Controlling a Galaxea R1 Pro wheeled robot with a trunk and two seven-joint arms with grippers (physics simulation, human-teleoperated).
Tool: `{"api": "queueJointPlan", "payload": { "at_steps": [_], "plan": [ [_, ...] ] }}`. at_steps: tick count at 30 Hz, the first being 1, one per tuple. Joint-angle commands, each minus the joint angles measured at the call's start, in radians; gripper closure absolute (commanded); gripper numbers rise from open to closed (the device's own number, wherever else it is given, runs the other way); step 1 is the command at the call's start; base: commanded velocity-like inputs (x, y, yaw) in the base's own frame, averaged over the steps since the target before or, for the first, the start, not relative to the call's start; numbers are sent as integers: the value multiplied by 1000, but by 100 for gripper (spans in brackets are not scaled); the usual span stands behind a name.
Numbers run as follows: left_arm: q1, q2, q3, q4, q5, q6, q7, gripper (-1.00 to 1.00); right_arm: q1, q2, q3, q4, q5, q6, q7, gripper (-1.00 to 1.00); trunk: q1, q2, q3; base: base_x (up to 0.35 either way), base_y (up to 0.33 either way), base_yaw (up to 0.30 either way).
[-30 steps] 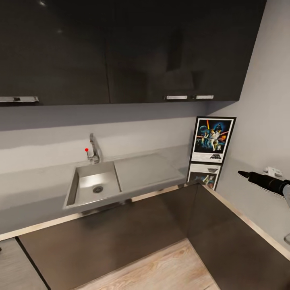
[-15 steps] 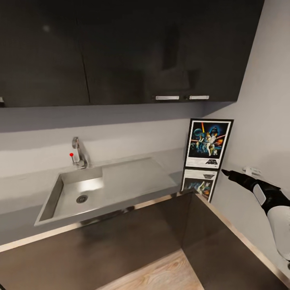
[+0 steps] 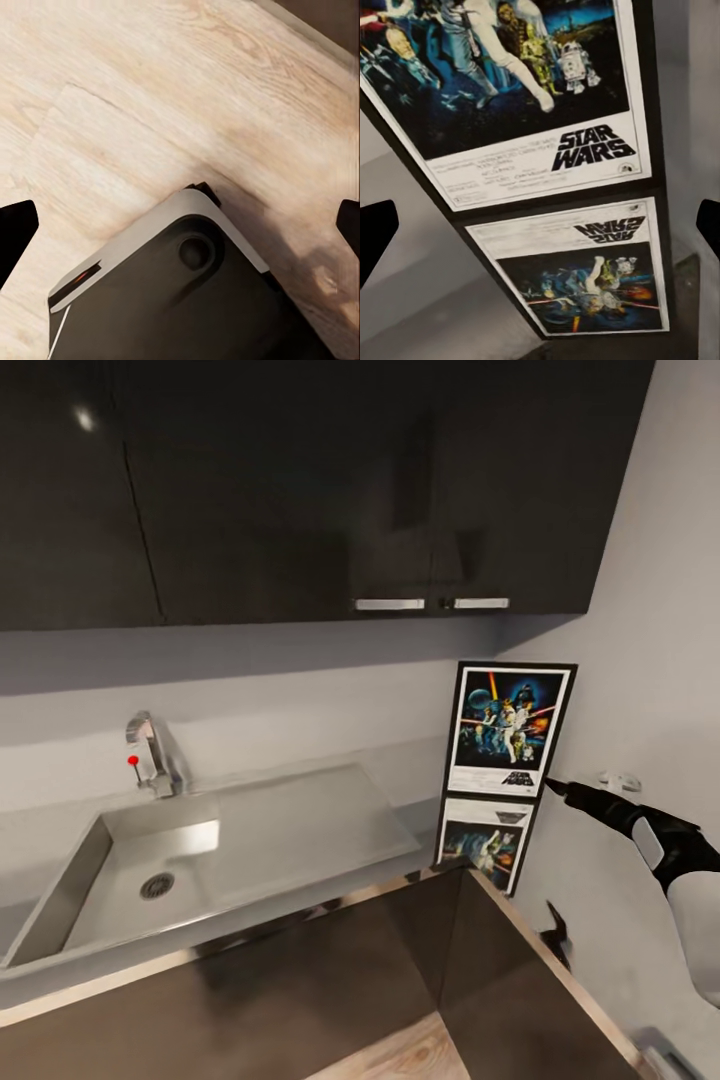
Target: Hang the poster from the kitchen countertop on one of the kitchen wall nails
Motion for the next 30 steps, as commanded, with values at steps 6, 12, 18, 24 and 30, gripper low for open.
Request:
{"api": "queueJointPlan", "payload": {
  "at_steps": [6, 12, 18, 24, 30],
  "plan": [
    [0, 0, -1, 16, 7, -4, 1, -100, -1, -11, -8, 5, 4, 21, 10, -100, 1, -1, -1, 336, -46, 0],
    [0, -3, -9, 114, 4, -99, -67, -100, 11, -24, 46, 8, 54, 30, 132, -100, 1, -1, -1, 224, -16, 0],
    [-2, -3, -14, 151, 0, -131, -99, -100, 36, -89, 70, 10, 78, 31, 188, -100, 1, -1, -1, 27, -3, 0],
    [-6, -3, -14, 157, 6, -134, -102, -100, 53, -135, 71, 15, 81, 31, 202, -100, 1, -1, -1, 3, 0, 0],
    [-7, -3, -12, 158, 7, -136, -104, -100, 49, -150, 72, 74, 83, 50, 206, -100, 1, -1, -1, 13, 0, 0]
  ]
}}
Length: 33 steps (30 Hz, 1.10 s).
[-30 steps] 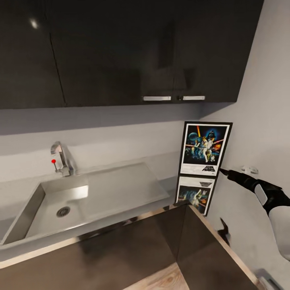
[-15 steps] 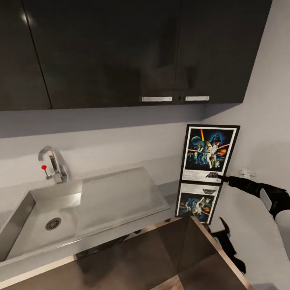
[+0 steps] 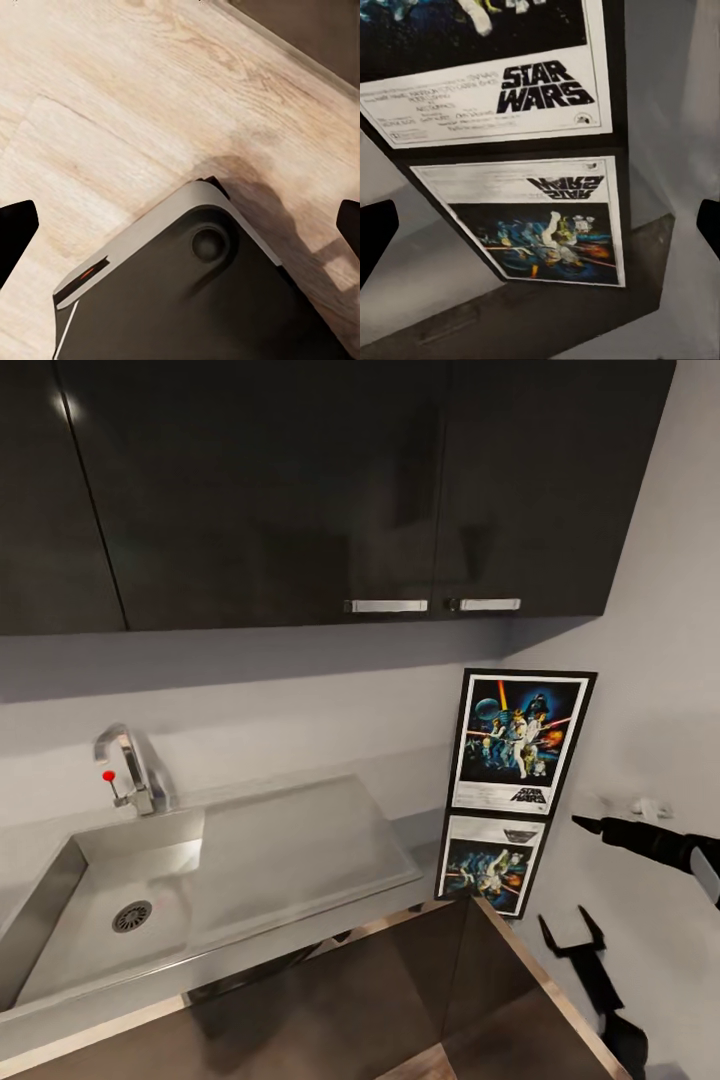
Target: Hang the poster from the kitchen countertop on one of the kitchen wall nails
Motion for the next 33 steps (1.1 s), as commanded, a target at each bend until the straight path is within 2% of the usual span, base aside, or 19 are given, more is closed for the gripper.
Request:
{"api": "queueJointPlan", "payload": {
  "at_steps": [1, 8, 17, 21, 26, 29, 33],
  "plan": [
    [0, 0, -3, -1, 11, -4, 4, -100, -1, 0, -7, 4, 10, 5, 9, -100, 0, -1, -1, 196, -15, 0],
    [0, 1, -3, -1, 9, -3, 4, -100, -2, -1, -3, 9, 10, 2, 11, -100, 0, -1, -1, 234, -47, 0],
    [0, 1, -3, 0, 9, -3, 4, -100, 2, -1, -1, 5, 7, -3, 12, -100, 0, -1, -1, 29, -16, 0],
    [0, -2, -5, 6, 7, -4, -2, -100, 5, -2, -1, -2, 7, -6, 12, -100, 0, -1, -1, 2, -195, 0],
    [9, -33, -6, 55, -4, -28, -3, -100, 6, -3, -1, -4, 7, -14, 12, -100, 0, -1, -1, 0, -92, 0],
    [13, -58, -6, 68, -23, -55, 5, -100, 7, -4, 0, -4, 7, -18, 13, -100, 0, -1, -1, 0, -21, 0],
    [15, -69, -3, 79, -36, -66, 9, -100, 7, -4, 0, -4, 7, -21, 13, -100, 0, -1, -1, 0, -7, 13]
  ]
}}
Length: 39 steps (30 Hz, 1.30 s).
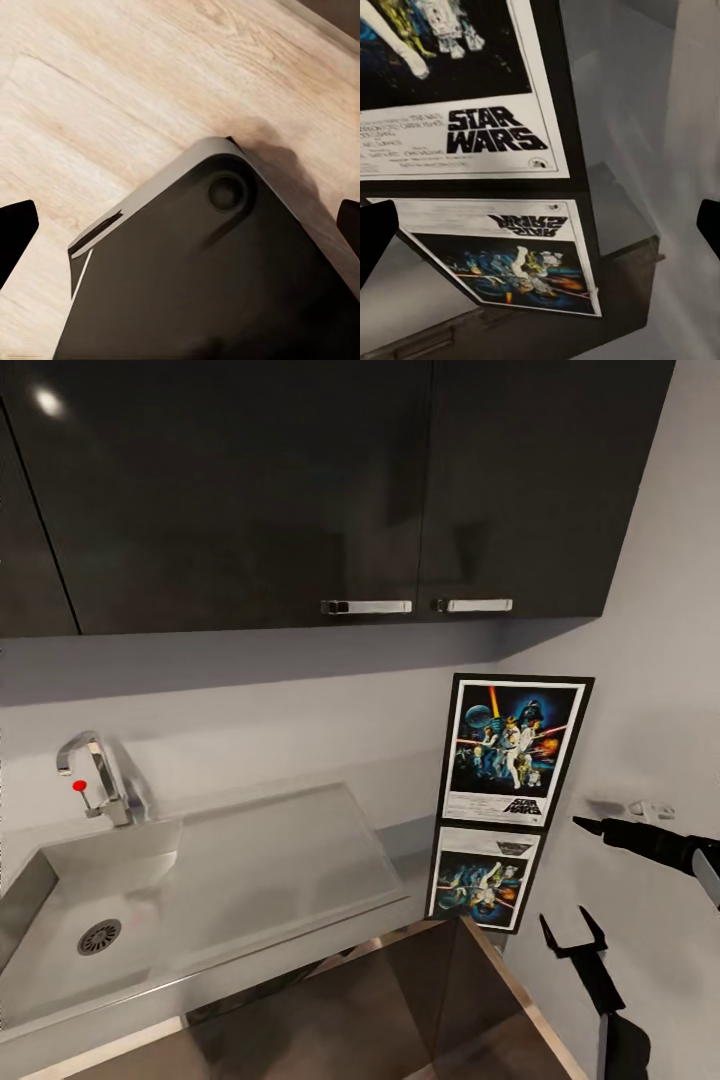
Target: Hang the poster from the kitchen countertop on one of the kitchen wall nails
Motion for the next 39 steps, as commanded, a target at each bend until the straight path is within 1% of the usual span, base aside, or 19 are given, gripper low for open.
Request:
{"api": "queueJointPlan", "payload": {
  "at_steps": [1, 8, 10, 11, 13, 14, 15, 16, 17, 19, 21, 23, 29, 39],
  "plan": [
    [0, -1, 0, -1, 9, -3, 2, -100, -1, 1, -8, -1, 9, 5, 6, -100, 0, -1, -1, 0, -3, 97],
    [1, -3, 5, 4, 8, -6, 3, -100, -1, 1, -9, -1, 9, -11, 6, -100, 0, -1, 0, 0, -1, 159],
    [1, -2, 6, 4, 9, -6, 2, -100, 0, -9, -9, 0, 9, -13, 7, -100, 0, -1, 0, 0, 0, 41],
    [1, -2, 6, 4, 10, -6, 2, -100, 3, -27, -9, 4, 9, -13, 7, -100, 0, -1, 0, 0, 0, 23],
    [1, -2, 7, 6, 10, -6, 2, -100, 12, -49, -9, 4, 8, -15, 9, -100, 0, -1, 0, 0, 0, 17],
    [1, -1, 7, 10, 11, -6, 2, -100, 28, -69, -9, 3, 7, -27, 27, -100, 0, -1, 0, 0, 0, 10],
    [1, -1, 8, 13, 11, -6, 2, -100, 47, -86, -11, 2, 5, -47, 69, -100, 0, -1, 0, 0, 0, 6],
    [1, 0, 8, 14, 12, -6, 2, -100, 55, -94, -11, 1, 4, -58, 97, -100, 0, -1, 0, 0, 0, 5],
    [1, 0, 8, 15, 12, -6, 1, -100, 65, -106, -11, 1, 4, -82, 148, -100, 0, -1, 0, 0, 0, 3],
    [1, 1, 8, 17, 13, -6, 1, -100, 74, -117, -11, 1, 4, -115, 195, -100, 0, -1, 0, 0, 0, 2],
    [1, 1, 8, 17, 14, -6, 1, -100, 79, -121, -12, 1, 4, -135, 217, -100, 0, -1, 0, 0, 0, 1],
    [1, 1, 8, 18, 14, -6, 1, -100, 81, -119, -13, 1, 5, -149, 227, -100, 0, -1, 0, 0, 0, 0],
    [1, 1, 9, 18, 14, -7, 1, -100, 83, -118, -13, 3, 6, -203, 226, -100, 0, -1, 0, 19, 0, 0],
    [1, 2, 8, 19, 14, -7, -10, -100, 84, -117, -13, 8, 7, -214, 226, -100, 0, -1, 0, 274, 0, 0]
  ]
}}
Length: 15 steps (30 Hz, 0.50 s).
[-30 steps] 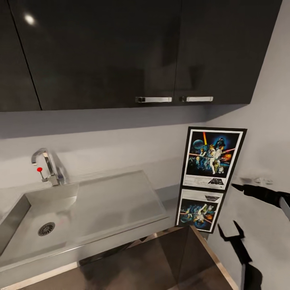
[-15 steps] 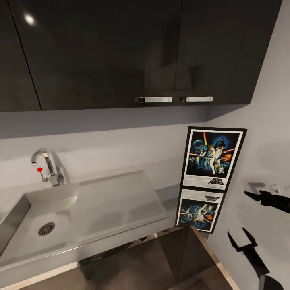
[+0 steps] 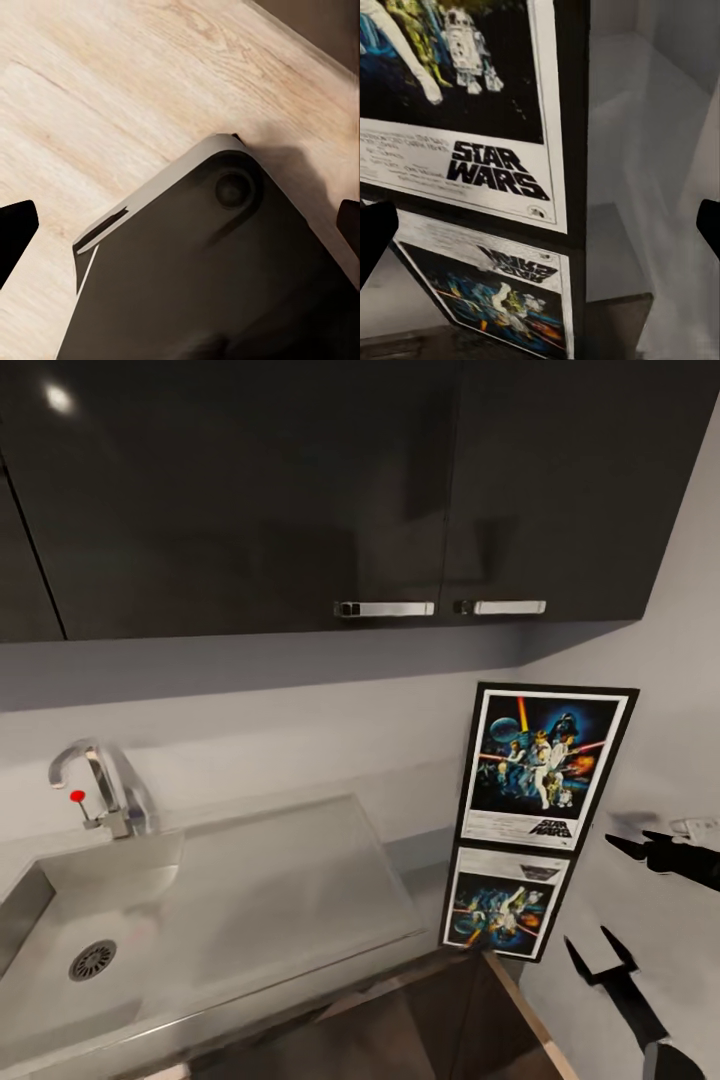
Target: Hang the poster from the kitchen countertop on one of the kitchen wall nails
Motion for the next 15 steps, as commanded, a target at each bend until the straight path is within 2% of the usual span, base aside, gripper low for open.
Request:
{"api": "queueJointPlan", "payload": {
  "at_steps": [1, 5, 10, 15],
  "plan": [
    [0, 0, 0, -2, 10, -2, 2, -100, -1, 0, -8, 0, 9, 2, 6, -100, 1, -1, -1, 298, 0, 0],
    [0, 1, 1, 12, 11, -2, 1, -100, -2, 0, -9, 0, 9, 3, 6, -100, 1, -1, -1, 138, 0, 0],
    [-1, 2, 1, 21, 13, -2, 0, -100, -1, 1, -8, 1, 9, 5, 5, -100, 1, -1, -1, 32, 3, 0],
    [-2, 1, 0, 23, 11, -2, -1, -100, -1, 2, -8, 2, 9, 12, -4, -100, 1, -1, -1, 3, 123, 0]
  ]
}}
